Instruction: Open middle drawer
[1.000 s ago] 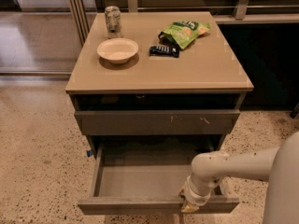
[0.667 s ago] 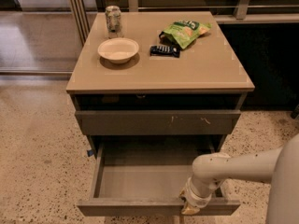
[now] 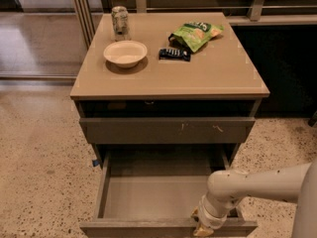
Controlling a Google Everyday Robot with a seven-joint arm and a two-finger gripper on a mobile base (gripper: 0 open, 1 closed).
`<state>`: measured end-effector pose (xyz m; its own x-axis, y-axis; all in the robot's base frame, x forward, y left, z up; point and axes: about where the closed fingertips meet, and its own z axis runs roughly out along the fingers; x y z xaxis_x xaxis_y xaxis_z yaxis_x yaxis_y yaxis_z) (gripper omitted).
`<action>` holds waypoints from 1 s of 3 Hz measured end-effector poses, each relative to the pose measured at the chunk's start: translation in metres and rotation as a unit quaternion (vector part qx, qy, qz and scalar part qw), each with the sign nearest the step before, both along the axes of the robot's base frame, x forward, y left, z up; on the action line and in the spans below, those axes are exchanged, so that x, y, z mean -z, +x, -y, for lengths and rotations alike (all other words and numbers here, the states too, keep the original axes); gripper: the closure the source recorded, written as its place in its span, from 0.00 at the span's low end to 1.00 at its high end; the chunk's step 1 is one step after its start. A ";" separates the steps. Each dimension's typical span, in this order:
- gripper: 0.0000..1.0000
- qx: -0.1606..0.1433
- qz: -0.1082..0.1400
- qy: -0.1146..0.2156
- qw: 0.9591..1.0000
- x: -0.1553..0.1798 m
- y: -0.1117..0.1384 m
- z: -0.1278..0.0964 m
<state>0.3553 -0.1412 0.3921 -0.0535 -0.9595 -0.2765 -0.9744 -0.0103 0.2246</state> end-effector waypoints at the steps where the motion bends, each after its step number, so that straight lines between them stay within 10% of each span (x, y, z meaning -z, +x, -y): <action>1: 1.00 0.001 -0.002 0.000 1.000 -0.002 -0.001 0.000; 3: 1.00 0.015 -0.020 0.007 1.000 0.000 -0.023 0.002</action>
Offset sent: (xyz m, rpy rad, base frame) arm -0.0452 -0.0051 -0.0126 0.0311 0.0796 -0.0556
